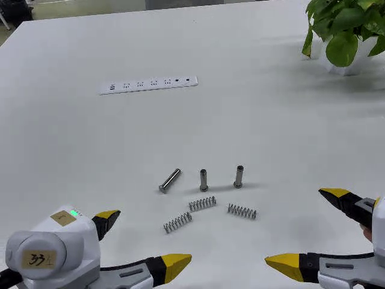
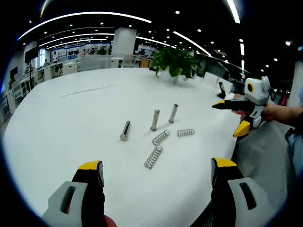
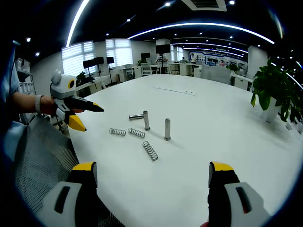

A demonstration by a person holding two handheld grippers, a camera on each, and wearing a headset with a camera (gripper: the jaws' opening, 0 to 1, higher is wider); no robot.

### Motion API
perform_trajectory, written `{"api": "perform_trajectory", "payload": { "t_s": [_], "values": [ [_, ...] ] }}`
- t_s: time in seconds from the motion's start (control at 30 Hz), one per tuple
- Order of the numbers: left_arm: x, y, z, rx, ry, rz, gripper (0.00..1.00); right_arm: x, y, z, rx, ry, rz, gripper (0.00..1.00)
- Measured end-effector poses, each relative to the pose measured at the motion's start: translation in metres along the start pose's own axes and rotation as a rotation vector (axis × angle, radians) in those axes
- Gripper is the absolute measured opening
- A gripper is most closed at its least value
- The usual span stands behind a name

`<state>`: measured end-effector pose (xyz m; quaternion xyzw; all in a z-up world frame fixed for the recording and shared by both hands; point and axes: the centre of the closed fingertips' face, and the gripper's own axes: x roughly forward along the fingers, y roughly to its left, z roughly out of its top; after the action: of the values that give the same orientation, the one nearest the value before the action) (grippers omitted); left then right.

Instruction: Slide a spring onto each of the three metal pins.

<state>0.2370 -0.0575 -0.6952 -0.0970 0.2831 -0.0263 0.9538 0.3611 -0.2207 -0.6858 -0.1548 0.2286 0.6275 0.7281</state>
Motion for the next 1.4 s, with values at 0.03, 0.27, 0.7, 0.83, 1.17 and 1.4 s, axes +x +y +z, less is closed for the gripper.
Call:
{"api": "perform_trajectory", "payload": {
  "t_s": [0.03,0.27,0.7,0.83,1.17,1.4],
  "values": [
    [0.002,0.0,0.002,0.005,0.003,-0.004,0.94,0.0,0.001,0.0,0.0,-0.001,0.002,0.99],
    [0.019,0.012,0.016,0.057,0.032,-0.009,0.93,0.0,0.002,0.0,0.011,-0.003,0.01,0.99],
    [0.029,0.032,0.038,0.082,0.077,-0.014,0.83,0.0,0.002,-0.001,0.011,0.0,0.012,0.99],
    [0.032,0.047,0.041,0.066,0.083,0.007,0.81,0.0,0.002,-0.001,0.009,0.005,0.012,0.99],
    [0.035,0.062,0.044,0.089,0.13,0.024,0.7,0.001,0.003,-0.003,0.01,0.012,0.017,0.99],
    [0.043,0.063,0.05,0.125,0.154,0.006,0.6,0.001,0.004,-0.003,0.011,0.015,0.018,0.99]
  ]
}}
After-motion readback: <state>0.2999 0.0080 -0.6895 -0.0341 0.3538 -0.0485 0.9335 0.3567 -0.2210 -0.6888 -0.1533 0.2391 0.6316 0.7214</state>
